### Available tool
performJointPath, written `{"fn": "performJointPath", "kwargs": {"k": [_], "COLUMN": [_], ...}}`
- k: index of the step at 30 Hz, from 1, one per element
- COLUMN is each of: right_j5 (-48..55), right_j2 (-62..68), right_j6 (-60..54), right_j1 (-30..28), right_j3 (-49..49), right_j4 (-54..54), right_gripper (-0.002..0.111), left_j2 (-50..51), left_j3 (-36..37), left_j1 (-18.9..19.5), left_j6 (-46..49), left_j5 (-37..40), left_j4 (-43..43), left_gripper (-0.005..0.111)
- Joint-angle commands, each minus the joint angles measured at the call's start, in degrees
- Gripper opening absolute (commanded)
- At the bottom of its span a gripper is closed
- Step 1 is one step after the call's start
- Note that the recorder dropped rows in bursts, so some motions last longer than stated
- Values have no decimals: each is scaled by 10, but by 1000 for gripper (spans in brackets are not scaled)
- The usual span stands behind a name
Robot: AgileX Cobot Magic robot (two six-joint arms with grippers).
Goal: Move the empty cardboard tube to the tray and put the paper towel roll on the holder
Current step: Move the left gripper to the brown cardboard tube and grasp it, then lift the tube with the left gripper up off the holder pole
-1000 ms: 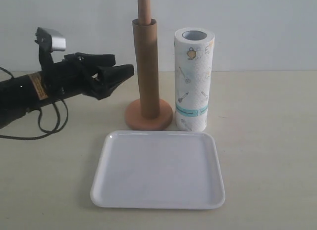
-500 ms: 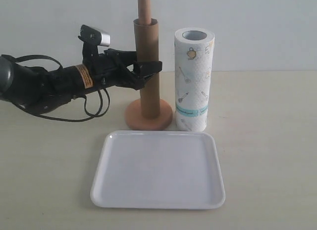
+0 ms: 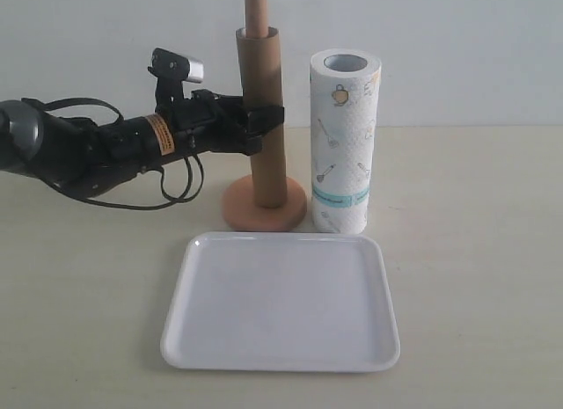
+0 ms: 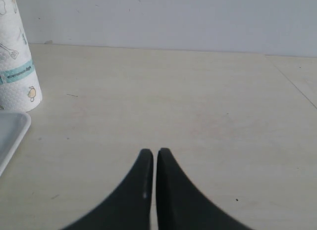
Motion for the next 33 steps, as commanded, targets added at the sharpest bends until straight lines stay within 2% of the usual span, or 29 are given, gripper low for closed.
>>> {"fn": "performJointPath", "kwargs": {"k": [1, 10, 15, 22, 28, 33], "right_j5": [-5, -5, -5, -5, -5, -5], "right_j2": [-2, -2, -2, -2, -2, -2], "right_j6": [3, 3, 3, 3, 3, 3], "right_j1": [-2, -2, -2, -2, -2, -2], "right_j3": [0, 0, 0, 0, 0, 0], "right_j4": [1, 1, 1, 1, 1, 1], "right_gripper": [2, 2, 2, 2, 2, 2], "left_j2": [-4, -81, -156, -270, -329, -385], "left_j3": [-18, -35, -35, -65, -133, -138], "left_j1": [-3, -2, -2, -2, -2, -9], "left_j6": [-5, -28, -33, -107, -207, -315], "left_j5": [-5, 14, 54, 108, 126, 149], "left_j4": [-5, 1, 1, 16, 118, 312], "left_gripper": [4, 4, 4, 4, 4, 4]}}
